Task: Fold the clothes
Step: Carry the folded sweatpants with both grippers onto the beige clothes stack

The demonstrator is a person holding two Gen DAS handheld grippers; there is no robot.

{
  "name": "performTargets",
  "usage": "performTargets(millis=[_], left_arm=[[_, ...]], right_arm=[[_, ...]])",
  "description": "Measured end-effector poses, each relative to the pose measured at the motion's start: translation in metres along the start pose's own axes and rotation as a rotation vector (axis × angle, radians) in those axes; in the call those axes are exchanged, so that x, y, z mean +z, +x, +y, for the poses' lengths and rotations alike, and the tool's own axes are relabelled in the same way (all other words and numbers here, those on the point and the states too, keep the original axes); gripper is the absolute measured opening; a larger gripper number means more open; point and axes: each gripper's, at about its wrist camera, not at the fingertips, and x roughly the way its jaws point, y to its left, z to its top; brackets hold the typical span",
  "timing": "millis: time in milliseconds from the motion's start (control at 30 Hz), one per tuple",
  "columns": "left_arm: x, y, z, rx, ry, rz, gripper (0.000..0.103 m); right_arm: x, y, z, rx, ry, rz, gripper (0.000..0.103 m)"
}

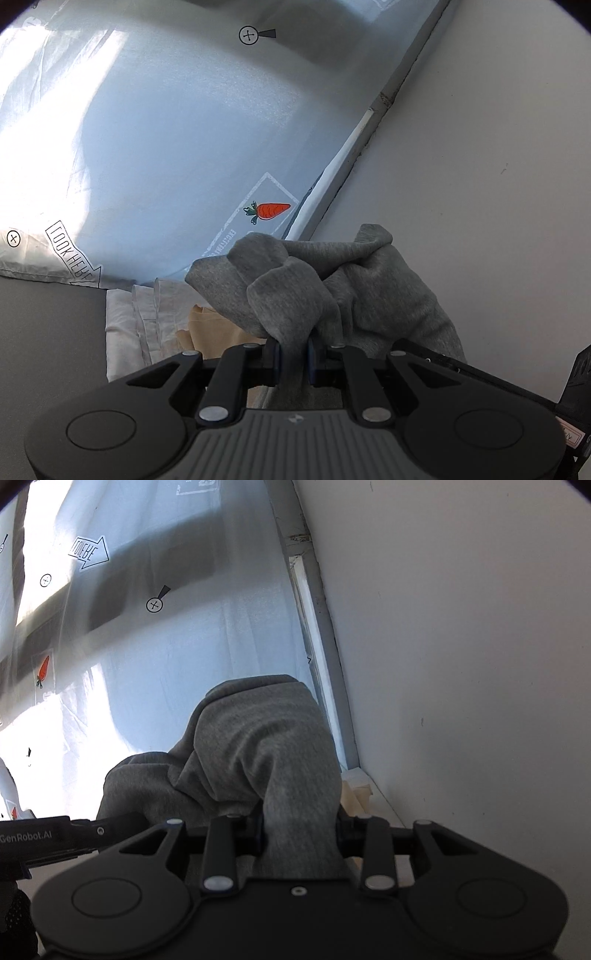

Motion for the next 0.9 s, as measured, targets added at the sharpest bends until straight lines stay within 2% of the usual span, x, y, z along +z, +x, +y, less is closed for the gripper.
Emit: performTargets(millis=[200, 267, 300, 333, 367, 400, 433, 467, 533, 600, 700, 767, 833, 900], left_arm=[[0.001, 0.072, 0.03, 0.137, 0.011, 0.06, 0.019], [0.0, 0.076, 0.037, 0.178, 0.003, 0.061, 0.02], [0.0, 0.077, 0.04, 0.196, -0.002, 0.057, 0.023], [0.0, 0.077, 0.044, 0.214, -0.007, 0.053, 0.03], [0.0, 0.077, 0.047, 0.232, -0.012, 0.049, 0.035], [0.0, 0.077, 0.05, 0.25, -0.017, 0.045, 0.044], [0.001, 0.075, 0.051, 0.262, -0.007, 0.033, 0.052], [0.003, 0.073, 0.051, 0.269, 0.012, 0.017, 0.054], [0.003, 0.074, 0.05, 0.272, 0.048, 0.012, 0.06], [-0.002, 0.083, 0.049, 0.286, 0.095, 0.039, 0.064], [-0.016, 0.1, 0.059, 0.332, 0.094, 0.098, 0.066], [-0.024, 0.11, 0.071, 0.324, 0.079, 0.126, 0.07], [-0.027, 0.116, 0.078, 0.331, 0.08, 0.149, 0.076], [-0.024, 0.113, 0.079, 0.334, 0.067, 0.147, 0.077]], right_arm=[[-0.002, 0.077, -0.016, -0.02, -0.047, 0.082, 0.037], [-0.006, 0.092, -0.013, -0.052, -0.103, 0.108, 0.04], [-0.008, 0.094, -0.008, -0.082, -0.159, 0.097, 0.04], [-0.01, 0.092, -0.001, -0.119, -0.227, 0.067, 0.044], [-0.011, 0.087, 0.007, -0.164, -0.305, 0.016, 0.051], [-0.012, 0.08, 0.014, -0.193, -0.377, -0.043, 0.055], [-0.013, 0.074, 0.019, -0.201, -0.432, -0.099, 0.061], [-0.012, 0.069, 0.022, -0.181, -0.474, -0.14, 0.063], [-0.008, 0.069, 0.023, -0.086, -0.47, -0.131, 0.063], [-0.008, 0.085, 0.02, -0.025, -0.408, -0.074, 0.063], [-0.024, 0.118, 0.013, -0.01, -0.323, 0.056, 0.067], [-0.039, 0.126, 0.012, -0.014, -0.337, 0.076, 0.073], [-0.043, 0.124, 0.013, -0.002, -0.335, 0.08, 0.074], [-0.043, 0.122, 0.015, 0.011, -0.327, 0.085, 0.079]])
